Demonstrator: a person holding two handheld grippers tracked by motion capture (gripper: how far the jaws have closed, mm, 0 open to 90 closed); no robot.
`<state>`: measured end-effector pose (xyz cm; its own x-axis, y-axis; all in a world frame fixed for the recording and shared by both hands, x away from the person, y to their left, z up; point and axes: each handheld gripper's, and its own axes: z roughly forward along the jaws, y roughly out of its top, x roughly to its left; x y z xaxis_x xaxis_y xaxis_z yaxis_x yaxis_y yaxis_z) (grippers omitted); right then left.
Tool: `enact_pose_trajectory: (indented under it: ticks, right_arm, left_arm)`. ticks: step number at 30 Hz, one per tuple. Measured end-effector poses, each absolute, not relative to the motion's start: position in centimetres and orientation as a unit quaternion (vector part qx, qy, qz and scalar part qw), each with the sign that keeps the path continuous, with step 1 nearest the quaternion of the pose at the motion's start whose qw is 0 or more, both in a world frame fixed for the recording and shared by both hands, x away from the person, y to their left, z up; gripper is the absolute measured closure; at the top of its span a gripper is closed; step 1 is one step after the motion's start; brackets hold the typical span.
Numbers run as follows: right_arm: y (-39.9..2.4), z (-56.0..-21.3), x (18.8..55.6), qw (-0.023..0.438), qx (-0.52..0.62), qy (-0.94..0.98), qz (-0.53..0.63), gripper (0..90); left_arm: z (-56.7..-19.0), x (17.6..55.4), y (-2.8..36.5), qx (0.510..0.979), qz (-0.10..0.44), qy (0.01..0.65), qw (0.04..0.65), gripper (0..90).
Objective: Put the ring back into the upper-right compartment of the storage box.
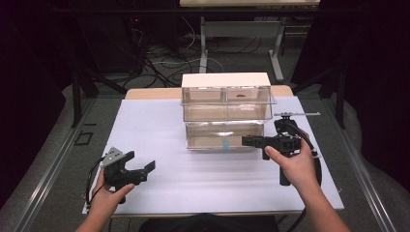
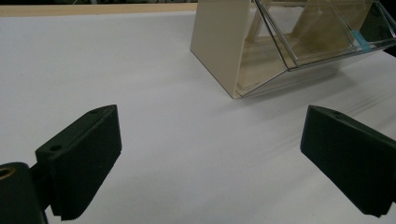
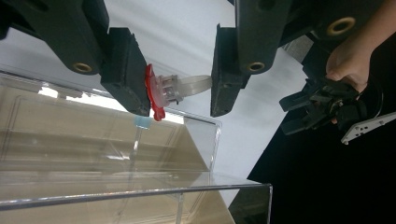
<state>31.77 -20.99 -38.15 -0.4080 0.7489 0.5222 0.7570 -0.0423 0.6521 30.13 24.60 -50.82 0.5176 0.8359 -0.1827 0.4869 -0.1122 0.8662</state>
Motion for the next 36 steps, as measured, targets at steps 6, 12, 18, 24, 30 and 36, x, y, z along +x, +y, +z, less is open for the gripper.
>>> enact_pose_trajectory:
  ticks: [6, 12, 18, 24, 30, 36]
  right_arm:
    - [-21.0, -37.5, 32.1, 0.003, -0.548, -0.687, -0.477, 59.0]
    - [-21.0, -37.1, 32.7, 0.007, -0.550, -0.683, -0.481, 59.0]
    - [-20.7, -36.9, 33.5, 0.009, -0.555, -0.677, -0.484, 59.0]
    - [-20.5, -36.7, 34.0, 0.012, -0.550, -0.677, -0.488, 59.0]
    - [-20.0, -36.4, 34.7, 0.017, -0.551, -0.676, -0.489, 59.0]
    - [-19.5, -36.2, 35.2, 0.014, -0.547, -0.681, -0.486, 59.0]
  left_arm:
    - [-50.8, 30.1, 24.6, 0.724, 0.179, 0.456, 0.485, 5.4]
    - [-50.8, 30.1, 24.6, 0.724, 0.180, 0.456, 0.485, 5.4]
    - [-50.8, 30.1, 24.6, 0.725, 0.179, 0.455, 0.485, 5.4]
    - [-50.8, 30.1, 24.6, 0.724, 0.180, 0.455, 0.486, 5.4]
    - [-50.8, 30.1, 24.6, 0.724, 0.178, 0.457, 0.485, 5.4]
    - [-50.8, 30.1, 24.6, 0.724, 0.179, 0.457, 0.485, 5.4]
